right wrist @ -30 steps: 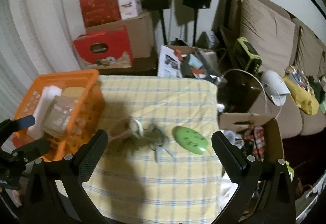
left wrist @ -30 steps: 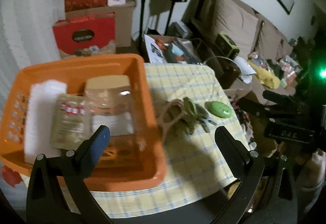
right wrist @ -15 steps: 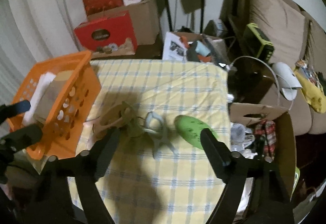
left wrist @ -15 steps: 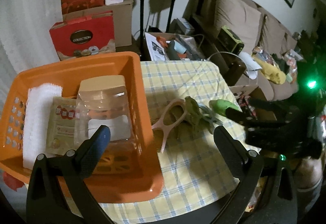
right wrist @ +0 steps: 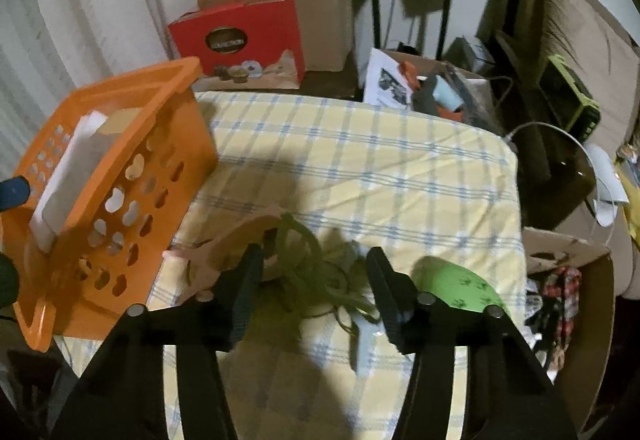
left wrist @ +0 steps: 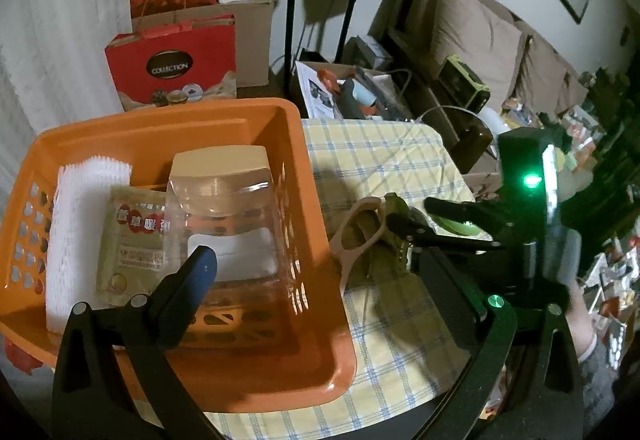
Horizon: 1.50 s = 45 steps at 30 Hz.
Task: Organize objects
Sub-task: 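Close the right tool on the dark green clothespin and lift it, then grasp the light blue clothespin with the left tool while the right tool holds the green clothespin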
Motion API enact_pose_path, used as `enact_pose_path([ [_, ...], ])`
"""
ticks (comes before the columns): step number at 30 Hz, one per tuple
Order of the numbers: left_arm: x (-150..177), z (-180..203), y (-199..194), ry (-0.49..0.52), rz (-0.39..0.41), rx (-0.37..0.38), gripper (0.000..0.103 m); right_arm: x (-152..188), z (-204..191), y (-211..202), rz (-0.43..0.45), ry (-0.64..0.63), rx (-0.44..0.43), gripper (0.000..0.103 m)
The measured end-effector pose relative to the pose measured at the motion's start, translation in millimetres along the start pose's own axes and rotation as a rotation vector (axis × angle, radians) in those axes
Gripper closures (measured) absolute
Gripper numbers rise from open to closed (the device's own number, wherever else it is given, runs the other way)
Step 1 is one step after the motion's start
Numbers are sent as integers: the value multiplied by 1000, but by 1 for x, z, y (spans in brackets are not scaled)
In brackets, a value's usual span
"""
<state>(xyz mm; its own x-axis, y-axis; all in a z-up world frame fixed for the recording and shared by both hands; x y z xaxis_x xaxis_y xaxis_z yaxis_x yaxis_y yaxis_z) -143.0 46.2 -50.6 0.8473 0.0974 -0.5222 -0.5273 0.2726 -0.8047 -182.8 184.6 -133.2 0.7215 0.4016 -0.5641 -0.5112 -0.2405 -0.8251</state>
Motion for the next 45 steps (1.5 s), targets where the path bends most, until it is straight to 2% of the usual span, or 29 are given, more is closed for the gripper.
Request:
enact_pose_path([
  [2, 0, 1, -1, 4, 3, 1, 2, 0, -3, 4, -8, -8, -6, 67],
  [5, -1, 3, -2, 9, 7, 7, 2, 0, -3, 6, 3, -7, -18, 75],
  [13, 6, 16, -5, 16, -2, 35, 2, 0, 4, -11, 37, 32, -24, 76],
  [22, 17, 52, -11, 56, -14, 88, 2, 11, 36, -77, 127, 119, -6, 76],
  [28, 27, 77, -3, 88, -35, 88, 3, 34, 67, -117, 144, 196, 33, 76],
  [31, 33, 91, 8, 106, -67, 84, 8, 50, 82, -131, 150, 235, 47, 76],
  [35, 37, 107, 27, 116, -106, 77, 10, 68, 97, -144, 148, 269, 64, 76],
  [38, 40, 115, 45, 108, -139, 59, 19, 82, 103, -151, 147, 290, 68, 76],
  [45, 46, 125, 97, 63, -199, 8, 23, 106, 113, -155, 128, 316, 83, 76],
])
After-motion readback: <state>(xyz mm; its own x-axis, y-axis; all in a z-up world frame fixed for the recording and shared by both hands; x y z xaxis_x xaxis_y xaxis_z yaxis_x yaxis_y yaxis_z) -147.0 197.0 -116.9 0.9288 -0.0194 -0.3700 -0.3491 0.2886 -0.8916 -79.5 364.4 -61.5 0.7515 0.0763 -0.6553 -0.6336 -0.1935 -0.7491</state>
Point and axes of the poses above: each gripper's, at about its wrist camera, not at the fingertips, and y roughly the way its jaws point, z to its right, x to its underside, the point moved 6 cm from there along y, roughly the way its jaws point, and after that the axes turned 11 degrees about -y, right-handed, at the moved point
